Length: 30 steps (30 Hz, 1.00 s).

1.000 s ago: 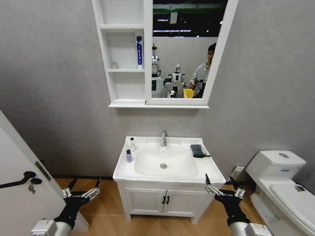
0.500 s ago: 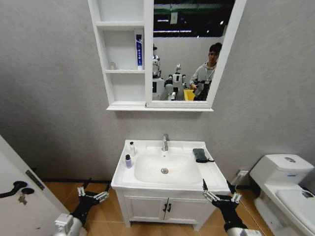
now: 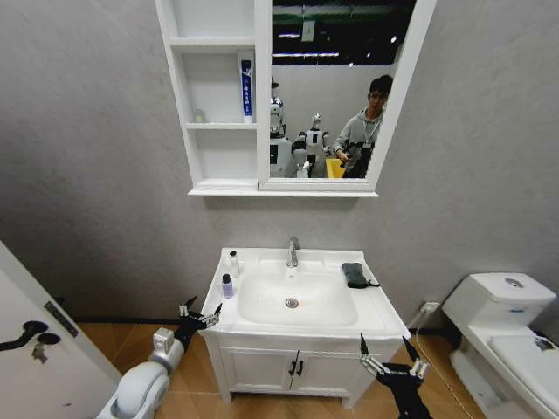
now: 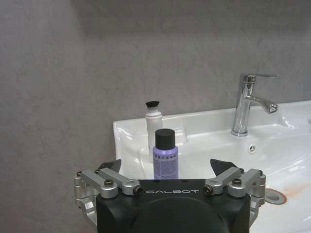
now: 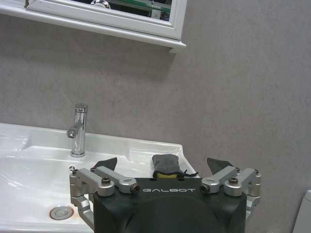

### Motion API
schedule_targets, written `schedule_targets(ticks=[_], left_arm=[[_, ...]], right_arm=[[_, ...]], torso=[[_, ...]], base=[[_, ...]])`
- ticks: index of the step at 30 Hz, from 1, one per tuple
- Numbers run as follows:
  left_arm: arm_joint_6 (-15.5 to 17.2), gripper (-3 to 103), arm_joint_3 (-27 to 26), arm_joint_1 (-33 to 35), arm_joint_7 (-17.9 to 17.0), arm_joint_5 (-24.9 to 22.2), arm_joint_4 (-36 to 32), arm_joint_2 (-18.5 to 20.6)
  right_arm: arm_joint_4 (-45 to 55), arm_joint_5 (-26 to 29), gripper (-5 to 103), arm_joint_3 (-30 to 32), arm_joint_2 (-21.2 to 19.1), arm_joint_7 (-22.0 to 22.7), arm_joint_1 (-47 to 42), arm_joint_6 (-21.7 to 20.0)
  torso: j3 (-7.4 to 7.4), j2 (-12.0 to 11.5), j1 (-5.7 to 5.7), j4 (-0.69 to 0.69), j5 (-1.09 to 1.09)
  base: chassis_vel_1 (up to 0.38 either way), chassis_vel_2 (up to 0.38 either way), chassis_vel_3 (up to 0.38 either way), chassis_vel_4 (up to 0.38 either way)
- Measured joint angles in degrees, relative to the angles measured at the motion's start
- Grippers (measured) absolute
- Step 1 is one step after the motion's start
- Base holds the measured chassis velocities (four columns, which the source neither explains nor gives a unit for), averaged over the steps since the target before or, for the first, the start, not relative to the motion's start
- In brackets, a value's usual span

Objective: Move facial cleanser and shampoo from washbasin to cabinet, then wipe washbasin with towel.

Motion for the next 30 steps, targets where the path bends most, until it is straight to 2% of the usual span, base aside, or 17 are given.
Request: schedule_targets(ticks=[3,5,16,27,29,30], left_arm=[[-0.04,103,0.79,-1.67,0.06,-0.18,1.7,-0.29],[-0.21,100,2.82,-5.48,0.3,-0.47,5.95,-0.98],[-1.41,99,9.04,-15.75,0.6,-1.12,16.67,-3.63],[-2.02,97,11.47,-19.71,1.35,-1.23,21.65,-6.49],[-2.74,82,11.67,-20.27,2.39,-1.43,22.46,-7.05],[-2.74,82,11.67,-20.27,2.39,-1.43,22.46,-7.05]], right_arm=[[0.03,0.13,100,0.27,0.01,0.03,0.0,0.0],[0.48,0.97,100,1.14,-0.23,0.07,0.07,-0.05],[1.18,2.04,100,2.67,-0.66,0.3,-0.75,-0.45],[1.16,2.75,100,3.27,-1.07,0.52,-1.32,-0.49],[1.35,2.89,100,3.32,-1.02,0.42,-1.48,-0.49],[1.35,2.89,100,3.32,-1.02,0.42,-1.48,-0.49]], torso=[[0.0,0.0,0.0,0.0,0.01],[0.0,0.0,0.0,-0.01,0.01],[0.0,0.0,0.0,-0.02,0.0],[0.0,0.0,-0.01,-0.01,0.01],[-0.01,0.0,-0.01,-0.01,0.02],[-0.01,0.0,-0.01,-0.01,0.02]], base=[[0.0,0.0,0.0,0.0],[0.0,0.0,0.0,0.0],[0.0,0.0,0.0,0.0],[0.0,0.0,0.0,0.0],[0.0,0.0,0.0,0.0],[0.0,0.0,0.0,0.0]])
